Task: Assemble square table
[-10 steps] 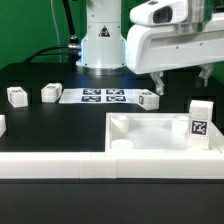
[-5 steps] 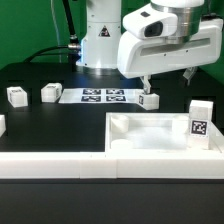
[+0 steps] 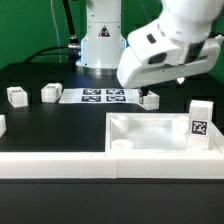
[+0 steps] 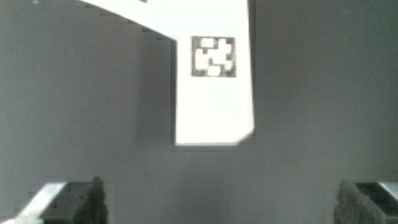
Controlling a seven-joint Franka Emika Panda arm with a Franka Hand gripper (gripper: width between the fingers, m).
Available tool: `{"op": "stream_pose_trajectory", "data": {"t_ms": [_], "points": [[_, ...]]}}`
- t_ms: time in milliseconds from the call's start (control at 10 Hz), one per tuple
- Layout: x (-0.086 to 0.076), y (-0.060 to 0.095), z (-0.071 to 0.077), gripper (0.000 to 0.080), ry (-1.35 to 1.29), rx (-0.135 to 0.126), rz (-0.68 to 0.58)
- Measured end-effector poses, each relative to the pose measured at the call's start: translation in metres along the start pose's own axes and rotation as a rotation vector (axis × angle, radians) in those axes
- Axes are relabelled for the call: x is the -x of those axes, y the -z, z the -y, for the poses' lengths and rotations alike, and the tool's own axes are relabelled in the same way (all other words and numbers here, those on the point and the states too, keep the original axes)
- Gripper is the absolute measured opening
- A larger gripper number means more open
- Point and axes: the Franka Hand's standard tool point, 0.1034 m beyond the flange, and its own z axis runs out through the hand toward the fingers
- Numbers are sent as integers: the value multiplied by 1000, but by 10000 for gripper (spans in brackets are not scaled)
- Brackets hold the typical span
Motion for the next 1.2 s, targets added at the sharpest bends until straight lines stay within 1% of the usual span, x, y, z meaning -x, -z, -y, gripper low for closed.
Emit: {"op": "stream_pose_trajectory", "data": {"t_ms": [100, 300, 400, 500, 600, 700, 800, 900, 1200], "points": [[-4, 0, -1, 649, -2, -5, 53], [-1, -6, 1, 649, -3, -25, 189], [-4, -6, 1, 649, -2, -20, 193], [-3, -7, 2, 649, 1, -8, 195], [-2, -9, -1, 649, -4, -11, 194], [-3, -10, -5, 649, -1, -3, 184], [-2, -10, -11, 649, 26, 36, 167], [0, -12, -13, 649, 28, 47, 167], [0, -12, -14, 649, 24, 44, 168]]}}
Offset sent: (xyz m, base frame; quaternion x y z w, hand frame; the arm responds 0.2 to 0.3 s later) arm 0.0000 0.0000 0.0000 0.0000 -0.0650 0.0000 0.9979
